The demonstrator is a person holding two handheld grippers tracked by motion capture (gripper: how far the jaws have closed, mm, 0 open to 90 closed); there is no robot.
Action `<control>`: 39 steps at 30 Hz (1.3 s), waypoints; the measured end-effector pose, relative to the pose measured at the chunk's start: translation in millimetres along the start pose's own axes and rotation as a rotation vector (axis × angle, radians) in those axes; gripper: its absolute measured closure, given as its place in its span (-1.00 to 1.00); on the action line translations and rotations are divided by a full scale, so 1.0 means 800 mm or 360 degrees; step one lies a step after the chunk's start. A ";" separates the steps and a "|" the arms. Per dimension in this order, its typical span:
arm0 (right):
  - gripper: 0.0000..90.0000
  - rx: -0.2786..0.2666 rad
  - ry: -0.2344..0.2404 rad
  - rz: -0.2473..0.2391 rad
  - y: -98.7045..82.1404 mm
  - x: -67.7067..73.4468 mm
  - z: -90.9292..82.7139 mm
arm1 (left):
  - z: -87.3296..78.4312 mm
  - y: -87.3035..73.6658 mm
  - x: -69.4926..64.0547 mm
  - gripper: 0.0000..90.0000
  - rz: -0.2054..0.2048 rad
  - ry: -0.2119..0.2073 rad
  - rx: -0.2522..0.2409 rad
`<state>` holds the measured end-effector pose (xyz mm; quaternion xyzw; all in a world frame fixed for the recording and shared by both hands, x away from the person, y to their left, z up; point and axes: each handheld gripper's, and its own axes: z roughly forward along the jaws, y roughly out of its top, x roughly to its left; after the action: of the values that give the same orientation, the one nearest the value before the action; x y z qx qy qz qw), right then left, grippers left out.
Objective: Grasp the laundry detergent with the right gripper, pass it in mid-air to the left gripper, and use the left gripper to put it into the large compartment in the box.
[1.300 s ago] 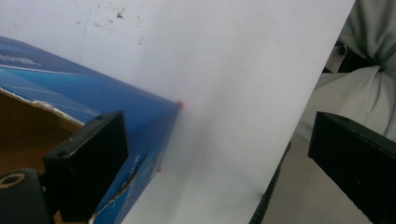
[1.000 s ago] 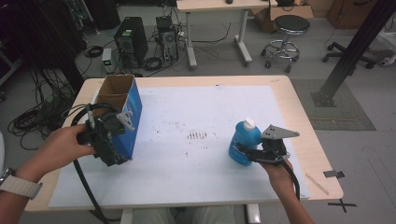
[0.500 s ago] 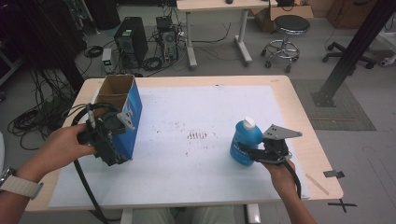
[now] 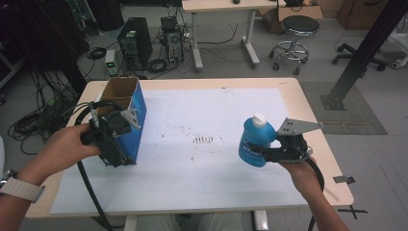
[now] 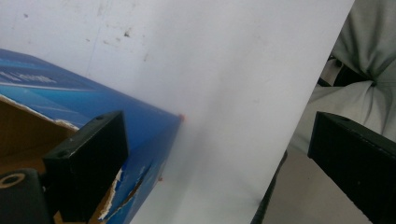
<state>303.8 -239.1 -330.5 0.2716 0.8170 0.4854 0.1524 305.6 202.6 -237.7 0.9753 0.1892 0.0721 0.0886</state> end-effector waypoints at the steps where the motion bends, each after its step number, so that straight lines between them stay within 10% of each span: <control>1: -0.03 -0.0002 0.0026 -0.0001 0.003 0.000 -0.001 | -0.001 0.002 0.000 -0.87 0.0002 -0.0005 -0.0001; 39: -0.03 0.0124 0.0670 -0.0322 0.069 0.035 0.054 | -0.048 0.103 -0.018 -0.87 0.0232 -0.0039 -0.0030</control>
<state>319.8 -170.7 -302.7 0.0868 0.8718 0.4818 0.0160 315.4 127.4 -185.4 0.9864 0.1158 0.0682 0.0946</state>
